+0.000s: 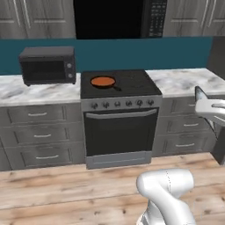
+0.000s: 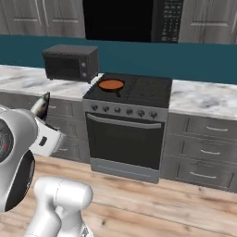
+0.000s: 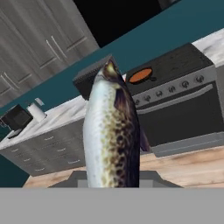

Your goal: Retrieve the fish from the fridge and place it on the saucepan with marinade on the stove.

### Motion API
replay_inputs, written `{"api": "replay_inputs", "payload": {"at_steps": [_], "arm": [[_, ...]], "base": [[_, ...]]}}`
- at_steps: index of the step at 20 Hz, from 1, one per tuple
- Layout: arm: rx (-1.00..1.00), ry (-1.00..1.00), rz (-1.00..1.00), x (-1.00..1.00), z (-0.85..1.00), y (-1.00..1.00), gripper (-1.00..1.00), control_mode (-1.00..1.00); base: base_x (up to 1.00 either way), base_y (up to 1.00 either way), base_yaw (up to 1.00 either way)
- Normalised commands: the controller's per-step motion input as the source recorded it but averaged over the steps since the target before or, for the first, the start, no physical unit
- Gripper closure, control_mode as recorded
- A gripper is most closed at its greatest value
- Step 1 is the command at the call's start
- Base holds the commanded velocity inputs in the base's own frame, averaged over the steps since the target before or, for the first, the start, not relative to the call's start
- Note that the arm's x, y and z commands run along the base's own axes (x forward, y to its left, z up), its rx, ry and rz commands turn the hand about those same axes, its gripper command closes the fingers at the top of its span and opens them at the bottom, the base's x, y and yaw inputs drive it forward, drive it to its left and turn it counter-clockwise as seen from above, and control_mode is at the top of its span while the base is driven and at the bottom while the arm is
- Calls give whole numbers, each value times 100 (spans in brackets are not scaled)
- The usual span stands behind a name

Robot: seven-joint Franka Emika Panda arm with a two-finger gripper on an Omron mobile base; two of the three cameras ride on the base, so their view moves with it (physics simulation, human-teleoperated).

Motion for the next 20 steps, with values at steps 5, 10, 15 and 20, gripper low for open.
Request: {"api": "replay_inputs", "payload": {"at_steps": [5, 10, 15, 20], "arm": [[0, 0, 0, 0, 0, 0, 100, 100], [0, 0, 0, 0, 0, 0, 100, 100], [0, 0, 0, 0, 0, 0, 100, 100], [0, 0, 0, 0, 0, 0, 100, 100]], "base": [[48, 98, -1], [83, 73, -4], [68, 19, -1], [8, -32, 0]]}}
